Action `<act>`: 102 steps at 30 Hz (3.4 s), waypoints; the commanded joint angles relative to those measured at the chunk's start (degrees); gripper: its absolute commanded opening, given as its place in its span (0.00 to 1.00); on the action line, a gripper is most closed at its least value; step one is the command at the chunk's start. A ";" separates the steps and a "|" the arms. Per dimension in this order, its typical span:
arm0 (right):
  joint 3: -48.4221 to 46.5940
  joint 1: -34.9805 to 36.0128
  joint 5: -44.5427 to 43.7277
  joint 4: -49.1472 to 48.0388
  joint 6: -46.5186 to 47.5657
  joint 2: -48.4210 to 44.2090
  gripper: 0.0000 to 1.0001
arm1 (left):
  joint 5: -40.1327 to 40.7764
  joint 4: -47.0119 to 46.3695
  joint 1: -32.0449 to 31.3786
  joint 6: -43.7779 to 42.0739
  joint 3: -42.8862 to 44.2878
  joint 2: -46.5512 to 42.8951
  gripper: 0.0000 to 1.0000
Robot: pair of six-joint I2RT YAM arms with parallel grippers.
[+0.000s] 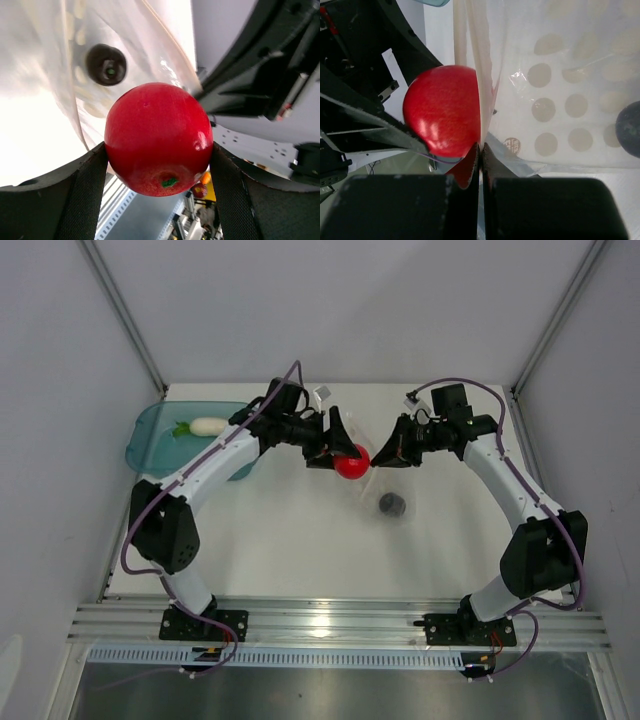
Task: Place the food in the zip-top bag and seal the zipper
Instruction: Place the fake vegetable in the zipper food storage bag, then pick up the fake vegetable from the bin.
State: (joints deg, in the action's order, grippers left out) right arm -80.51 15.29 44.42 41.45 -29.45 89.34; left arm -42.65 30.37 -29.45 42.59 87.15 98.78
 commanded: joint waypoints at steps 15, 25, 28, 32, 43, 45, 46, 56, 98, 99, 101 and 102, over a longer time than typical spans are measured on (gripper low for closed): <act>-2.63 1.23 2.69 -2.17 -1.66 -2.42 0.00 | 11.80 20.52 -3.86 -10.77 15.06 5.81 0.08; -2.46 1.32 2.60 -1.90 -1.31 -2.59 0.00 | 13.83 19.20 -3.77 -10.25 14.62 4.23 0.49; -2.46 1.32 2.51 -1.73 -1.22 -2.77 0.00 | 14.35 17.54 -3.77 -10.16 14.36 3.18 1.00; -2.20 1.23 2.51 -1.73 -1.13 -2.94 0.00 | 16.28 16.04 -3.68 -10.07 14.18 0.81 1.00; -1.40 0.53 2.95 -0.76 -0.43 -3.21 0.00 | 10.91 3.38 3.44 1.10 -0.58 -8.51 0.99; -1.49 0.27 2.95 -0.23 0.01 -3.21 0.00 | 17.04 5.47 3.44 -1.44 0.12 -10.27 1.00; -1.49 0.18 2.95 0.29 0.18 -3.21 0.00 | 19.08 6.79 3.44 -3.28 0.82 -11.49 0.99; -1.49 0.18 3.39 0.73 -0.08 -2.15 0.00 | 39.76 23.84 7.03 -4.98 4.33 -10.64 0.99; -9.84 0.36 -0.83 11.72 4.49 2.07 0.00 | 42.30 -26.33 38.42 27.37 -22.65 -6.51 1.00; -9.93 0.09 -0.83 11.81 4.67 2.33 0.00 | 42.39 -25.81 38.42 28.42 -22.12 -4.41 1.00; -10.02 -0.17 -0.92 11.90 4.84 2.59 0.00 | 42.39 -25.54 38.50 31.06 -20.45 -2.64 1.00; -9.93 -0.43 -1.01 11.98 4.93 2.68 0.00 | 42.30 -24.41 38.50 31.93 -19.75 -0.98 0.99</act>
State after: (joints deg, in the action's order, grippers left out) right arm -88.09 15.59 43.97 52.58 -25.63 91.61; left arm -1.63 6.76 8.60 69.08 63.92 95.13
